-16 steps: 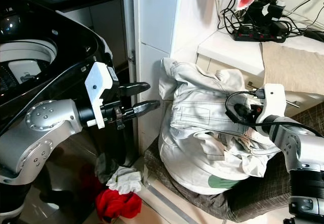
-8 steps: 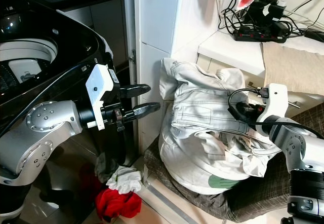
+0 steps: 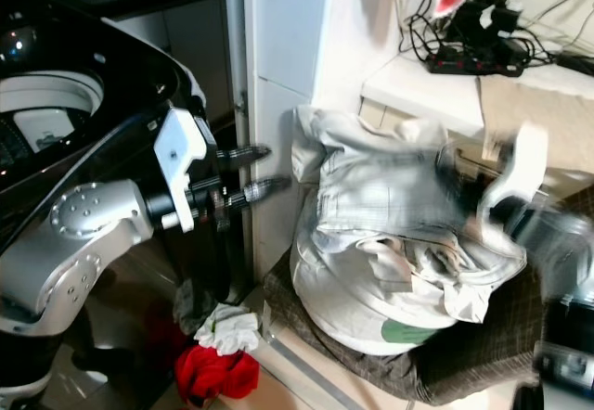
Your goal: Clothes washing
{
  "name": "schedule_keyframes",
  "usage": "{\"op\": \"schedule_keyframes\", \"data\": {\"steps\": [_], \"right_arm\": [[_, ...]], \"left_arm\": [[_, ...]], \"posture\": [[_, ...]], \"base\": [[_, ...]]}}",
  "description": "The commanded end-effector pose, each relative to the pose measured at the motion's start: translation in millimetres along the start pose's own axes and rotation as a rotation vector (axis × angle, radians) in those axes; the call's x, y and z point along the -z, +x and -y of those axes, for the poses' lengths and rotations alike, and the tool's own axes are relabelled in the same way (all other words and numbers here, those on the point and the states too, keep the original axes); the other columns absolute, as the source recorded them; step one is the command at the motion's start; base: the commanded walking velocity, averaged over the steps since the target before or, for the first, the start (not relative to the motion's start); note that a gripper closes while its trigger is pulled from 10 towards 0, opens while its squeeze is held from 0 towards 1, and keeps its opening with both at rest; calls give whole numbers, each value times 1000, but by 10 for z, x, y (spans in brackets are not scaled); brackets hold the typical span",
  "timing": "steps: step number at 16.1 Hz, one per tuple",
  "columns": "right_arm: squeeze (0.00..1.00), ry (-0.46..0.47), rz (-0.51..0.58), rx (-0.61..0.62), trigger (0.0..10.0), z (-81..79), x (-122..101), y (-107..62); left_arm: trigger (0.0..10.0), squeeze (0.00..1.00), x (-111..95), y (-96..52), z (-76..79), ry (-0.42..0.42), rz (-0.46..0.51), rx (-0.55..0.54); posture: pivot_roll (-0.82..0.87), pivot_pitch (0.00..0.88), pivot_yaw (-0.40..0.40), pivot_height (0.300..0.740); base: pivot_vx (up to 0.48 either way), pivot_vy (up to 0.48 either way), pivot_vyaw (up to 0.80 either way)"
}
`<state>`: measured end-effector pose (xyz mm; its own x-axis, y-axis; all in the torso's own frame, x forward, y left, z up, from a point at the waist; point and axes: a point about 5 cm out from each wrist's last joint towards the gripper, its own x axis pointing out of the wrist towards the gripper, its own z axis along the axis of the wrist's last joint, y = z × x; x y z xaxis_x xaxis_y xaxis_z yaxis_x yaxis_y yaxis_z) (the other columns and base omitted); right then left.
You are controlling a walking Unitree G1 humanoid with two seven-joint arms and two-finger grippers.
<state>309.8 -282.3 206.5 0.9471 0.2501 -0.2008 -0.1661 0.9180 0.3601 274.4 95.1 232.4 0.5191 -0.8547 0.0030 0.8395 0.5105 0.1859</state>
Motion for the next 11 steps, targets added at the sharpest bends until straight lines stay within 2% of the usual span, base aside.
{"op": "schedule_keyframes", "data": {"steps": [1, 2, 3, 4, 5, 6, 8, 9, 10, 11], "right_arm": [[0, 0, 72, -58, 0, -119, -196, -34], [0, 25, 203, -222, 0, -439, -568, -67], [0, 34, 252, -294, 0, -594, -714, -86], [0, 34, 252, -294, 0, -594, -714, -86], [0, 51, 298, -392, 0, -801, -870, -114], [0, 64, 322, -461, 0, -930, -956, -133], [0, 79, 332, -535, 0, -1071, -1010, -155], [0, 93, 329, -592, 0, -1201, -1017, -144], [0, 110, 327, -623, 0, -1275, -1013, -132], [0, 115, 326, -628, 0, -1289, -1009, -128]], "left_arm": [[10000, 0, -58, -5, -75, 20, 25, -50], [10000, 0, -201, 36, -198, 43, 122, -156], [10000, 0, -286, 71, -252, 38, 177, -203], [10000, 0, -286, 71, -252, 38, 177, -203], [10000, 1000, -428, 142, -288, -6, 269, -230], [10000, 1000, -538, 221, -280, -30, 331, -221], [10000, 1000, -659, 345, -253, -62, 391, -205], [10000, 1000, -751, 490, -215, -91, 427, -175], [10000, 1000, -790, 575, -189, -116, 441, -158], [10000, 1000, -790, 593, -182, -128, 441, -152]], "posture": [[-26, 0, -67, 740], [-31, 0, -69, 740], [-35, 0, -73, 740], [-35, 0, -73, 740], [-36, 0, -81, 740], [-35, 0, -90, 740], [-38, 0, -93, 740], [-38, 0, -93, 740], [-43, 0, -91, 740], [-43, 0, -91, 740]], "base": [[0, 0, 0], [0, 0, 0], [0, 0, 0], [0, 0, 0], [0, 0, 0], [0, 0, 0], [0, 0, 0], [0, 0, 0], [0, 0, 0], [0, 0, 0]]}}
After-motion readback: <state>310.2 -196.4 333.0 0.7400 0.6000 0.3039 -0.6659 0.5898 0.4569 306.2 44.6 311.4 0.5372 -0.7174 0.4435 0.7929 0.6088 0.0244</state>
